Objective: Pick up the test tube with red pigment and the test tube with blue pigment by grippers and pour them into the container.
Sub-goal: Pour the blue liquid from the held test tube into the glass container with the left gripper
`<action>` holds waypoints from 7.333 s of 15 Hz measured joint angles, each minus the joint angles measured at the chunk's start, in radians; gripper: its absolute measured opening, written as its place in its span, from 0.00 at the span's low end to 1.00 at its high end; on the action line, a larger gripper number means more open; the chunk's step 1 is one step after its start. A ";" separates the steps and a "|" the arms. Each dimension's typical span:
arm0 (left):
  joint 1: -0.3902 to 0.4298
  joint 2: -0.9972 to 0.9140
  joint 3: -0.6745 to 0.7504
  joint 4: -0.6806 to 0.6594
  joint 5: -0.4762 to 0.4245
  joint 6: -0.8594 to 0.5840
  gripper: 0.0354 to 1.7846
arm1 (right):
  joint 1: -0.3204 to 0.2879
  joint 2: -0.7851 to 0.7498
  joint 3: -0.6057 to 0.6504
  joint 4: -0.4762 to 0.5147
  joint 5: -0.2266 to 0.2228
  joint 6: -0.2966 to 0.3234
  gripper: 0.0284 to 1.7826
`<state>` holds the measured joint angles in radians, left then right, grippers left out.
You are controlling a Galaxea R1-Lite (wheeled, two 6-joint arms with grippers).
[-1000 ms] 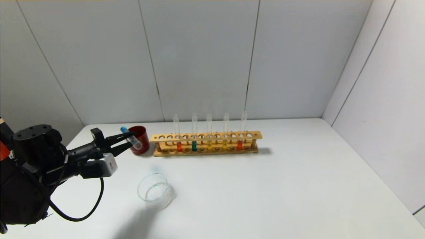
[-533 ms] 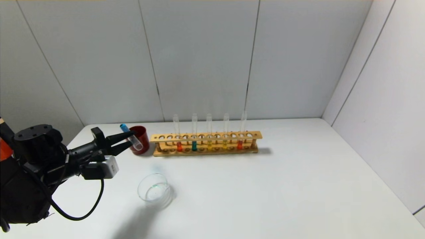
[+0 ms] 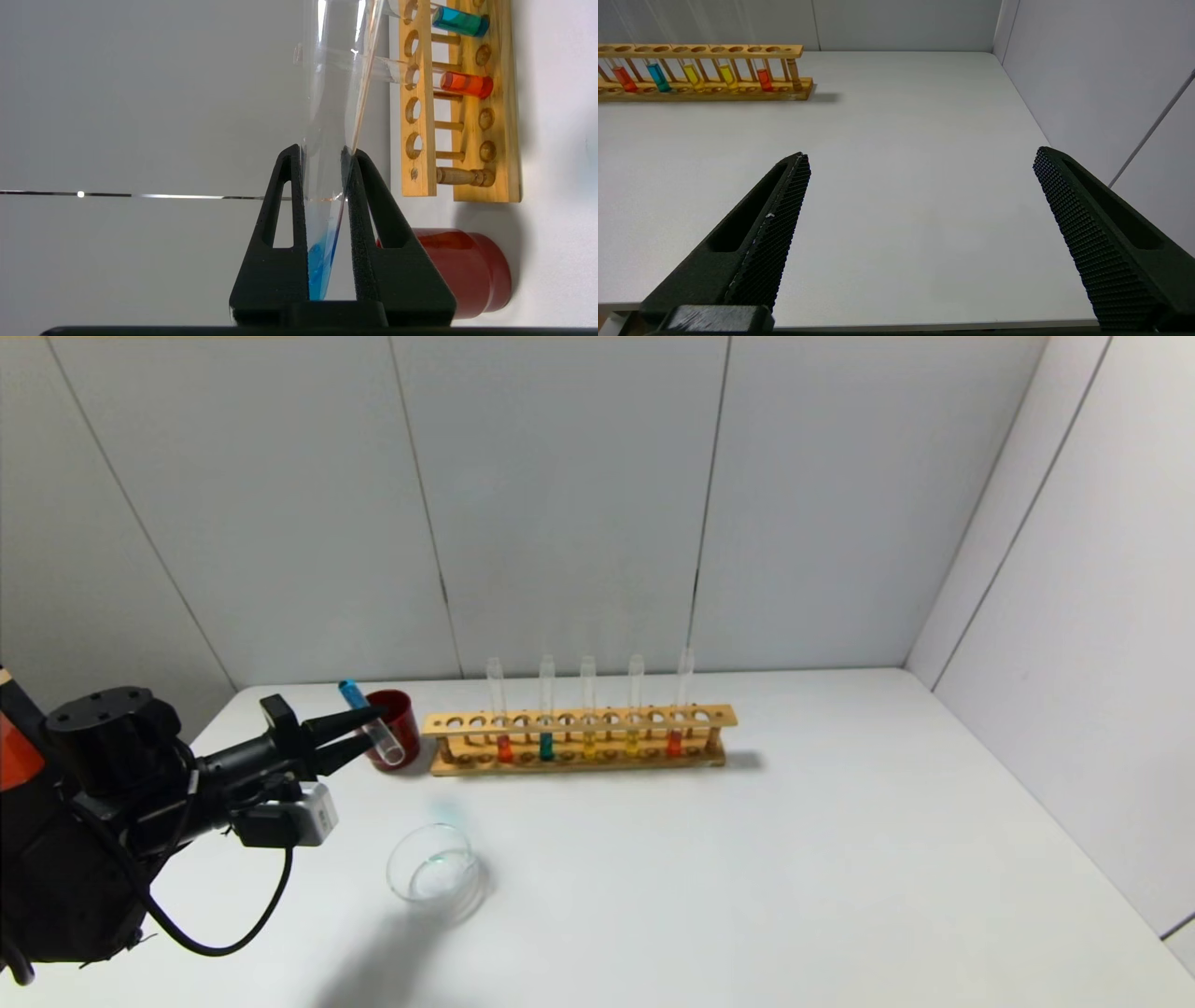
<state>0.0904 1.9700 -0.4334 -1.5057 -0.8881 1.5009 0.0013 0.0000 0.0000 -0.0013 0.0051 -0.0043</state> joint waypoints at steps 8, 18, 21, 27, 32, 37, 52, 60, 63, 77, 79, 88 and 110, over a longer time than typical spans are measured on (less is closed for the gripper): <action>0.007 0.031 -0.008 -0.015 -0.018 0.083 0.15 | 0.000 0.000 0.000 0.000 0.000 0.000 0.98; 0.031 0.063 -0.010 -0.015 -0.026 0.094 0.15 | 0.000 0.000 0.000 0.000 0.000 0.000 0.98; 0.031 0.059 -0.011 -0.016 -0.025 0.130 0.15 | 0.000 0.000 0.000 0.000 0.000 0.000 0.98; 0.029 0.054 -0.041 -0.016 -0.032 0.166 0.15 | 0.000 0.000 0.000 0.000 0.000 0.000 0.98; 0.029 0.069 -0.047 -0.016 -0.071 0.193 0.15 | 0.000 0.000 0.000 0.000 0.001 0.000 0.98; 0.039 0.078 -0.048 -0.015 -0.071 0.194 0.15 | 0.000 0.000 0.000 0.000 0.001 0.000 0.98; 0.044 0.080 -0.074 -0.016 -0.100 0.220 0.15 | 0.000 0.000 0.000 0.000 0.000 0.000 0.98; 0.044 0.082 -0.074 -0.015 -0.100 0.228 0.15 | 0.000 0.000 0.000 0.000 0.001 0.000 0.98; 0.044 0.087 -0.076 -0.016 -0.101 0.236 0.15 | 0.000 0.000 0.000 0.000 0.000 0.000 0.98; 0.046 0.104 -0.104 -0.015 -0.108 0.255 0.15 | 0.000 0.000 0.000 0.000 0.000 0.000 0.98; 0.046 0.108 -0.116 -0.015 -0.115 0.265 0.15 | 0.000 0.000 0.000 0.000 0.000 0.000 0.98; 0.047 0.116 -0.168 -0.016 -0.141 0.294 0.15 | 0.000 0.000 0.000 0.000 0.000 0.000 0.98; 0.046 0.162 -0.233 -0.015 -0.210 0.382 0.15 | 0.000 0.000 0.000 0.000 0.000 0.000 0.98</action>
<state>0.1362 2.1321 -0.6666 -1.5211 -1.0977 1.8828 0.0013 0.0000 0.0000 -0.0013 0.0053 -0.0043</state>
